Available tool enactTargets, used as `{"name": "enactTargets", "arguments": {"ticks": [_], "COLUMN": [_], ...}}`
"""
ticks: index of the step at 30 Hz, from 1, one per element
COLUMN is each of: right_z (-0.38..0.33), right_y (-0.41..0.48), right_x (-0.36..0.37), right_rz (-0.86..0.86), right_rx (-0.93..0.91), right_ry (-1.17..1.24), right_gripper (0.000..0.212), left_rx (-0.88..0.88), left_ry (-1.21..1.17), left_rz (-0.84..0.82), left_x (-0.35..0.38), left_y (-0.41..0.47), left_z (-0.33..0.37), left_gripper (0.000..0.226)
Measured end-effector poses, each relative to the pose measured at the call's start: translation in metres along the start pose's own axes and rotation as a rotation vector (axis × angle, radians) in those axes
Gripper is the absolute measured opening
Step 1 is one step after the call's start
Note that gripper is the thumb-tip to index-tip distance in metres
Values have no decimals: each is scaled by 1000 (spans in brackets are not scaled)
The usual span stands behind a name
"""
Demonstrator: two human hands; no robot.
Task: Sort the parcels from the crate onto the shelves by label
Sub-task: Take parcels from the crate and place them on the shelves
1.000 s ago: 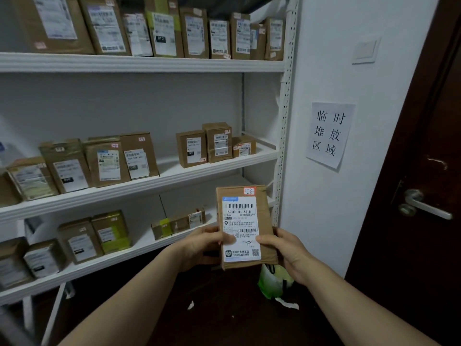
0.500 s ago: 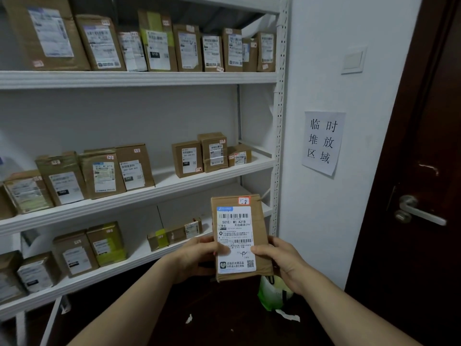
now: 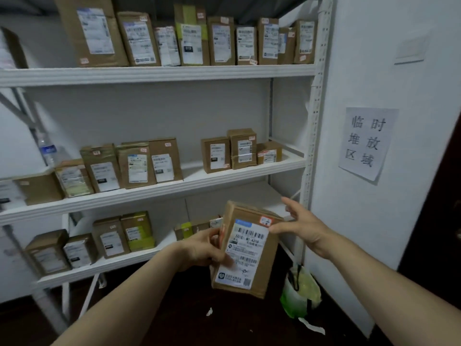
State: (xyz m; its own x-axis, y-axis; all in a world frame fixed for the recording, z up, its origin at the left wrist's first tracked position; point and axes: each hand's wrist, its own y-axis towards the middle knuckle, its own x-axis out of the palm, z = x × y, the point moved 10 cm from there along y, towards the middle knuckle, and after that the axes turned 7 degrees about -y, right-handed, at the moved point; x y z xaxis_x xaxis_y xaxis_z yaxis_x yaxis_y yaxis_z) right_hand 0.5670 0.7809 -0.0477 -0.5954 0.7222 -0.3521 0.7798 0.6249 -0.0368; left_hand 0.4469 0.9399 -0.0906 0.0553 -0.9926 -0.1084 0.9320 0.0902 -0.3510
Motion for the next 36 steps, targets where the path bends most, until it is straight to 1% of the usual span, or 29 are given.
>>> {"name": "enactTargets", "arguments": {"ticks": [2,4,5,7,9,13,15,16,18,21,23,25,27,31,36], "right_z": [-23,-41,-48,-59,-69,-94,-112,-120,-132,-150,-158,-167,-176,-190,-194], "right_y": [14,33,44,69,98,169,198,213,241,287,313,337,359,402,455], "right_x": [13,26,33,51,71,101,112,116,123,128,133,139,148,161,173], "right_rz": [-123,-213,-254,-337,-392,-359,-350,-348,-340,-292,-264,-242,-248,-290,-411], "right_rx": [-52,-90,-97,-114,-145,-191,-200,-201,-201,-227,-236,-267,-310,-365,-394], "right_ry": [-283,-519,-583,-666,-752,-857,-878,-897,-942,-1006,-1103,-1178,-1219,-1284,-1299], "right_gripper": [105,110,112,112,110,101,99,99,100,99,102,105,107,108,106], "left_rx": [32,41,36,35,35,56,26,9,8,100,125,122,113,85,76], "left_ry": [30,84,105,132,159,188,210,243,315,412,598,825,972,1131,1250], "left_rz": [11,23,29,15,18,43,77,111,234,525,681,787,841,919,922], "left_x": [-14,-32,-42,-63,-88,-157,-196,-218,-263,-332,-365,-387,-403,-428,-444], "left_y": [2,9,14,28,44,78,89,93,100,107,110,116,127,151,187], "left_z": [6,11,12,15,19,32,40,44,55,79,95,112,127,150,178], "left_gripper": [70,80,88,96,98,111,123,125,120,103,92,85,81,78,87]}}
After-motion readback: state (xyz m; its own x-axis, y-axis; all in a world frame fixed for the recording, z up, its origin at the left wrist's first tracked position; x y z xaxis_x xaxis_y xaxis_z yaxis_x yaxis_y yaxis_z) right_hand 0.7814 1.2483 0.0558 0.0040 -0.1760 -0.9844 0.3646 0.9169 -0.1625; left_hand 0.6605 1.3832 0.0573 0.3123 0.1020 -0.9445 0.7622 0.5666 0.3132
